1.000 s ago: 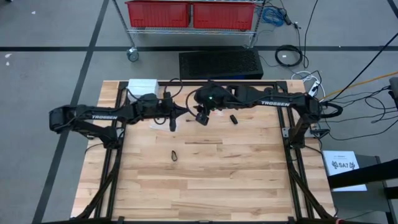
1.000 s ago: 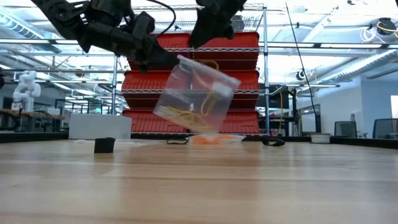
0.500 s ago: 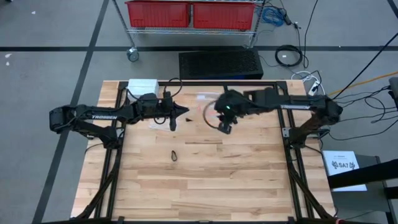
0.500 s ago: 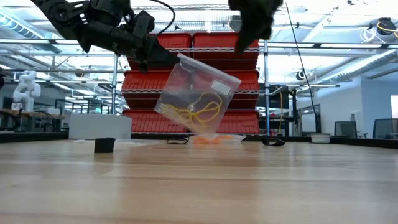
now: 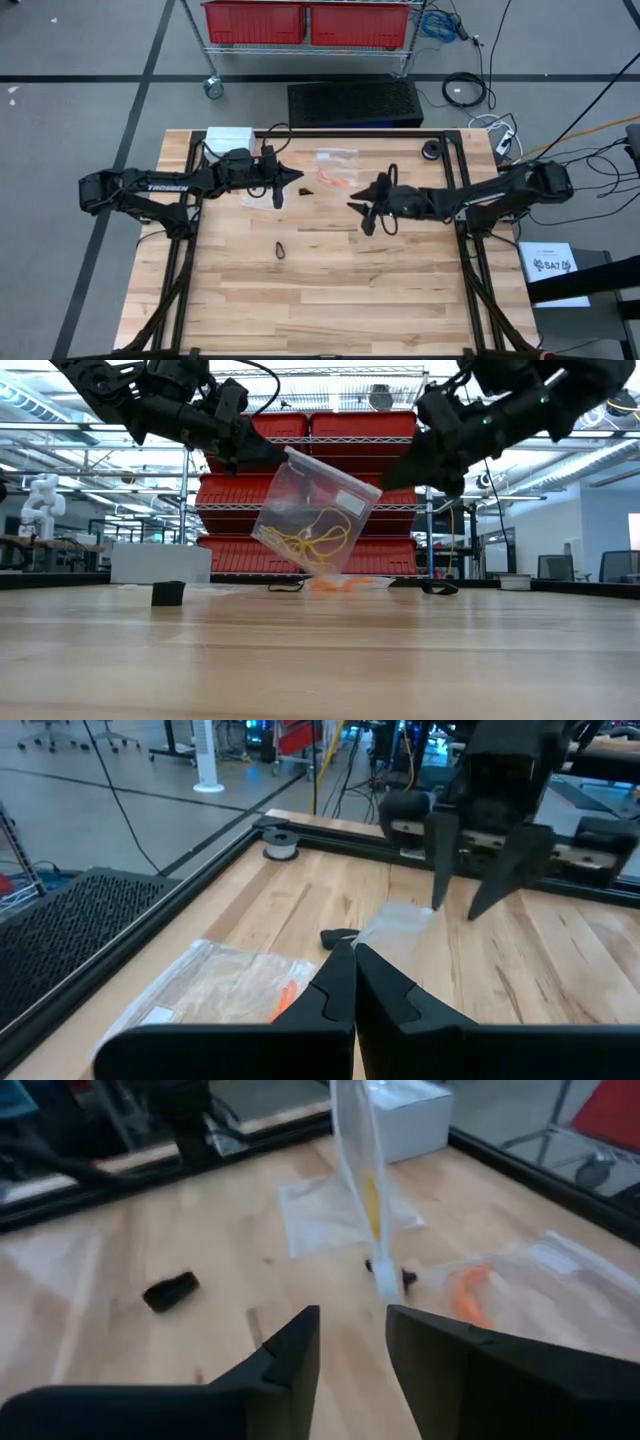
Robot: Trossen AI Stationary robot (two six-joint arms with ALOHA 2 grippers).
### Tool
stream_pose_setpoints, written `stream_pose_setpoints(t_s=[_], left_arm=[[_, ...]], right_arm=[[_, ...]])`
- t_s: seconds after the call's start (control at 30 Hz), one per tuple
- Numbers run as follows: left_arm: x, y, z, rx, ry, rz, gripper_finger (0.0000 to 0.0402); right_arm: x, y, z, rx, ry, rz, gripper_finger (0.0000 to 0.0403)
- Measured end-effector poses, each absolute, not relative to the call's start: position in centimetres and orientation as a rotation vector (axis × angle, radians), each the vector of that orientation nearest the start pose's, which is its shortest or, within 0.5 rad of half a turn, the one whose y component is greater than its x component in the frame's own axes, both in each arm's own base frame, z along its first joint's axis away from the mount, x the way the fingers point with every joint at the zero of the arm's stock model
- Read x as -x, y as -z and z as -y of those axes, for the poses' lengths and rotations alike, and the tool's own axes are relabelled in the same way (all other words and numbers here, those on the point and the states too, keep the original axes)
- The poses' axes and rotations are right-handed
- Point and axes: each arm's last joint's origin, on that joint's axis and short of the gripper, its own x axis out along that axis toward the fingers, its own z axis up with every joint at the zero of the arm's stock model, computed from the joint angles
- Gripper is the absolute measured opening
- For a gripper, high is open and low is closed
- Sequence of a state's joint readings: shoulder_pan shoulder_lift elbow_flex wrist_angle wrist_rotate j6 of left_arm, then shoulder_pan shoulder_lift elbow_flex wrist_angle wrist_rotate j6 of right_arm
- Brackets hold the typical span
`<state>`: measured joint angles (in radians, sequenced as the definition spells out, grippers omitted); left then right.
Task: Sort rubber bands
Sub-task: Close the bottom zip lock bag
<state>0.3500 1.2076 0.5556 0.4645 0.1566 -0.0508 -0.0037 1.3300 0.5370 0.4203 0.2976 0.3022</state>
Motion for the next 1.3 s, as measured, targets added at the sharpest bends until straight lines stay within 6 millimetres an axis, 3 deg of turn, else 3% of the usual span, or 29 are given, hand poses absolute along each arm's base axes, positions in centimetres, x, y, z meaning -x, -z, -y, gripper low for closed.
stream_pose_setpoints(t_s=[0.2, 0.33, 0.43, 0.6, 1.03, 1.3], left_arm=[[-23.9, -23.4, -8.2, 0.113, -0.186, -0.149, 0.0], [-23.9, -23.5, -8.3, 0.113, -0.184, -0.141, 0.0], [-23.8, -23.4, -8.3, 0.115, -0.185, -0.148, 0.0], [-23.8, -23.3, -8.3, 0.118, -0.181, -0.155, 0.0], [-24.4, -23.2, -6.8, 0.118, -0.095, -0.156, 0.0], [-24.6, -22.6, -7.2, 0.152, -0.205, -0.185, 0.0028]], right_arm=[[-26.9, -18.1, 1.4, -0.215, 0.426, -0.31, 0.0161], [-27.5, -17.5, 1.8, -0.194, 0.441, -0.287, 0.0164], [-27.6, -17.4, 1.8, -0.157, 0.463, -0.274, 0.013], [-27.6, -17.9, 1.9, -0.117, 0.467, -0.253, 0.0017], [-28.9, -20.0, 2.5, -0.066, 0.403, -0.192, 0.0001], [-28.5, -21.7, 1.1, -0.107, 0.365, -0.367, 0.0]])
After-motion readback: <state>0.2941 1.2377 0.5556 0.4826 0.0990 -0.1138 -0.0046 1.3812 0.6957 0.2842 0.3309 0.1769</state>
